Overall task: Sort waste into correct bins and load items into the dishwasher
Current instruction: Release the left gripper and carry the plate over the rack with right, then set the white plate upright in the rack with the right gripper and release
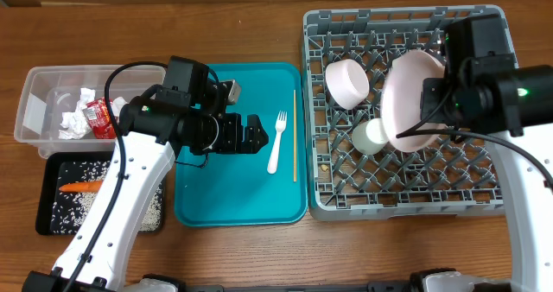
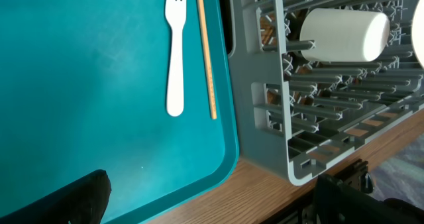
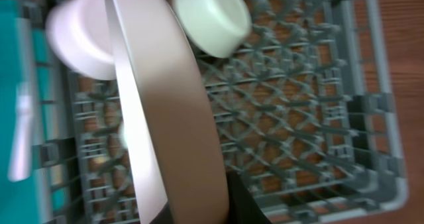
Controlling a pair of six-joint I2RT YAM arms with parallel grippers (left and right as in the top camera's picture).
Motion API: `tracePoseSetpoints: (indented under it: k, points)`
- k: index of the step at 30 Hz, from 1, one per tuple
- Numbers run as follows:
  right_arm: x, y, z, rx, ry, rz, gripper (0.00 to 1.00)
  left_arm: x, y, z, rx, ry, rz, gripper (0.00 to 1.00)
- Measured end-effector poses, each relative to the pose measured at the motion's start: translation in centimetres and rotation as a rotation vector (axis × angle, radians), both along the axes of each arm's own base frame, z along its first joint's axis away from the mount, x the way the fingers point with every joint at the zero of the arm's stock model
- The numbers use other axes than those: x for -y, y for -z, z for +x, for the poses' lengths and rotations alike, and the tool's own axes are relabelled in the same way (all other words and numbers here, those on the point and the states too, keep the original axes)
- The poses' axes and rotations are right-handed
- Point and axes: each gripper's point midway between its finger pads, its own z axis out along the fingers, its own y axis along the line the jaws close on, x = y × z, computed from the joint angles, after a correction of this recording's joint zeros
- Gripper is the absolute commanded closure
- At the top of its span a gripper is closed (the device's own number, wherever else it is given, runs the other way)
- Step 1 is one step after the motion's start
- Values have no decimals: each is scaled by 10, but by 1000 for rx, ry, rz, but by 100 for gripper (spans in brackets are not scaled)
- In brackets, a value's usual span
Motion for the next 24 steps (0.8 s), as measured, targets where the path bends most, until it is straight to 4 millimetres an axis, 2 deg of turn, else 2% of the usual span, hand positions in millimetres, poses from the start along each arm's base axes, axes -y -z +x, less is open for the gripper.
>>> tracePoseSetpoints:
  k: [3,11,19,24]
  points:
    - [17,12,0,-34,38,-100,96,0,0,0,0,-1,0,0]
    - [45,39,-5,-101,105,-275,96,-6,3,3,9,-15,38,0]
    - [52,55,-6,-116,131,-316,96,-8,4,3,12,-20,49,0]
    - [46,69,-5,-128,119,-282,96,-8,4,4,13,-20,51,0]
